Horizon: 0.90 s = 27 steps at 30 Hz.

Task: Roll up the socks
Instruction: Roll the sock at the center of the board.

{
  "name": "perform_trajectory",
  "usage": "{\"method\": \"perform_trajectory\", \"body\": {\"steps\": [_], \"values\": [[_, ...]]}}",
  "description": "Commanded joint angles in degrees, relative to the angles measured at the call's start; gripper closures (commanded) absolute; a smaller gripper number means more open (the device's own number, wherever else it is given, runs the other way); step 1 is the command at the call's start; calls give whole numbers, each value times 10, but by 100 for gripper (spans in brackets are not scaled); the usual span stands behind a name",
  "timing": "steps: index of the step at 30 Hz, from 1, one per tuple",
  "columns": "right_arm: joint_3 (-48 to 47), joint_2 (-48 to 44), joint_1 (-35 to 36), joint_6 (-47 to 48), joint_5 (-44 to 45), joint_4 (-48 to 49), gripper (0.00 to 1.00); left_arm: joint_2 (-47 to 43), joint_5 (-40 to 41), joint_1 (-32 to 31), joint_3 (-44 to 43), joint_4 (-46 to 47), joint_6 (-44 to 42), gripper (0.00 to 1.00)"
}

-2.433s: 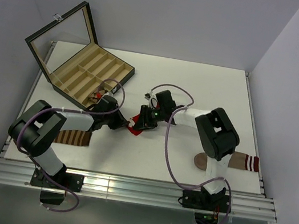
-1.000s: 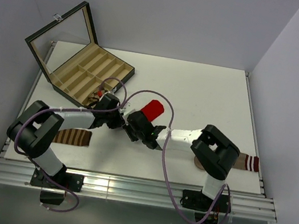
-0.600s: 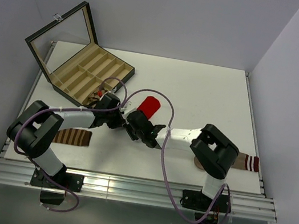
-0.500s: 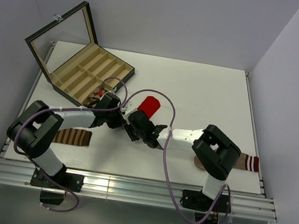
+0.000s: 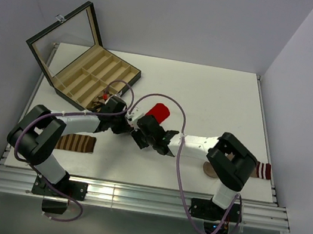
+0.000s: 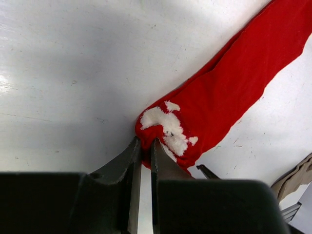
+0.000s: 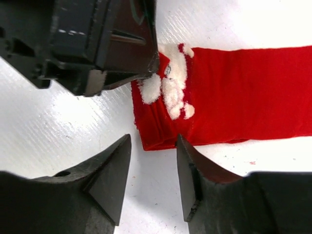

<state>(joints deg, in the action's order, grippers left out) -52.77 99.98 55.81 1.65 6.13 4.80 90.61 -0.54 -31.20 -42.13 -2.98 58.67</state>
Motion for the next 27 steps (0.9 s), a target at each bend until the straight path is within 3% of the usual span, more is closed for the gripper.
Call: {"method": "perform_trajectory", "body": {"steps": [1, 20, 22, 27], "values": [[-6, -32, -3, 18, -16, 20, 52, 4, 17, -1, -15, -18, -20, 99], [-26, 57, 2, 34, -8, 14, 55, 10, 14, -1, -22, -19, -26, 100], [-23, 57, 2, 34, -6, 10, 60, 7, 15, -1, -21, -21, -25, 100], [-24, 54, -3, 22, -27, -13, 92, 1, 20, -1, -18, -21, -23, 98]]}}
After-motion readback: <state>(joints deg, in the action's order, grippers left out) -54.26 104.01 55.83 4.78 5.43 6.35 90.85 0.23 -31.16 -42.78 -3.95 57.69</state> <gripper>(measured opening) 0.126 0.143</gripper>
